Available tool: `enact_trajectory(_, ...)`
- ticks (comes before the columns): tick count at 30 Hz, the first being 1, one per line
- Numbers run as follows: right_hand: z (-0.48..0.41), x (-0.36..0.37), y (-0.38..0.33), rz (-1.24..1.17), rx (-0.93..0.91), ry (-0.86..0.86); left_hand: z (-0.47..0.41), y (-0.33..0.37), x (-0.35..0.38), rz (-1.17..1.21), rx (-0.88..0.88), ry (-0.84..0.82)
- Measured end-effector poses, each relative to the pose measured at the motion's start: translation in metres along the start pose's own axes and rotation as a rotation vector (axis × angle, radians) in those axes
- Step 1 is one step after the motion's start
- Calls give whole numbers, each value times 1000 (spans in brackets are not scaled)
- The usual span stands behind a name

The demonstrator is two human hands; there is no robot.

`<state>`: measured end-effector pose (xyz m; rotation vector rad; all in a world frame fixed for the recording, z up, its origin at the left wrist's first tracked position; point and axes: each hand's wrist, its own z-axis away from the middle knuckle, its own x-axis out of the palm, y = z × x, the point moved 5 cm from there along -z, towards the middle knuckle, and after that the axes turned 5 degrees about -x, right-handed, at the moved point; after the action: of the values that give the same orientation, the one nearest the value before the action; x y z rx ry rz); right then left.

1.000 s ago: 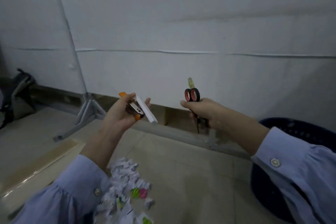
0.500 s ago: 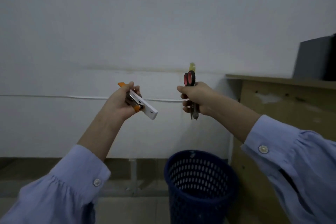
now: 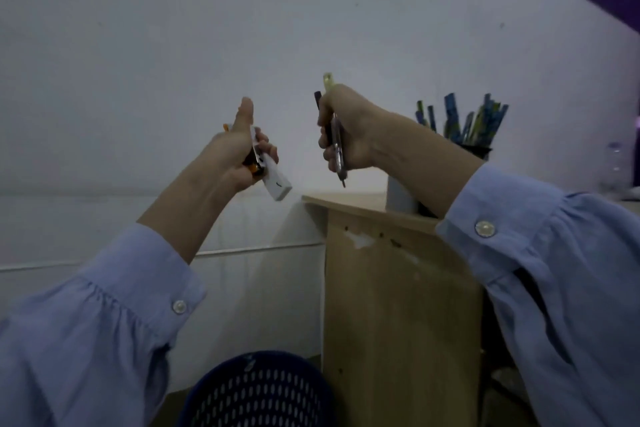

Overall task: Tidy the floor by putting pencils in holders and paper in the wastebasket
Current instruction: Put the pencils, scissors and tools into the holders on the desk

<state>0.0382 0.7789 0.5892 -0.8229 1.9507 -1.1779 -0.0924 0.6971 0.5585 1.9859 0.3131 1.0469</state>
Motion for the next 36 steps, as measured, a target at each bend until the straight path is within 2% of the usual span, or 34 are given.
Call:
enact_trajectory(3, -3, -32, -25, 14, -51, 93, -8, 2, 44, 35, 8, -124)
enact_trajectory(8, -12, -76, -57, 75, -137, 179, -24, -7, 91, 45, 37, -216)
enact_trajectory(17, -62, -145, -62, 291, -100, 250, -80, -26, 135, 20, -18, -367)
enact_trajectory(24, -91, -198, -65, 303, -108, 315, -119, -21, 162, 5, -23, -440)
enact_trajectory(28, -101, -223, -55, 304, -75, 299, -133, -30, 181, -17, -32, -452)
enact_trajectory(36, -116, -249, -29, 120, -77, 195, -161, -60, 201, -97, 5, -551)
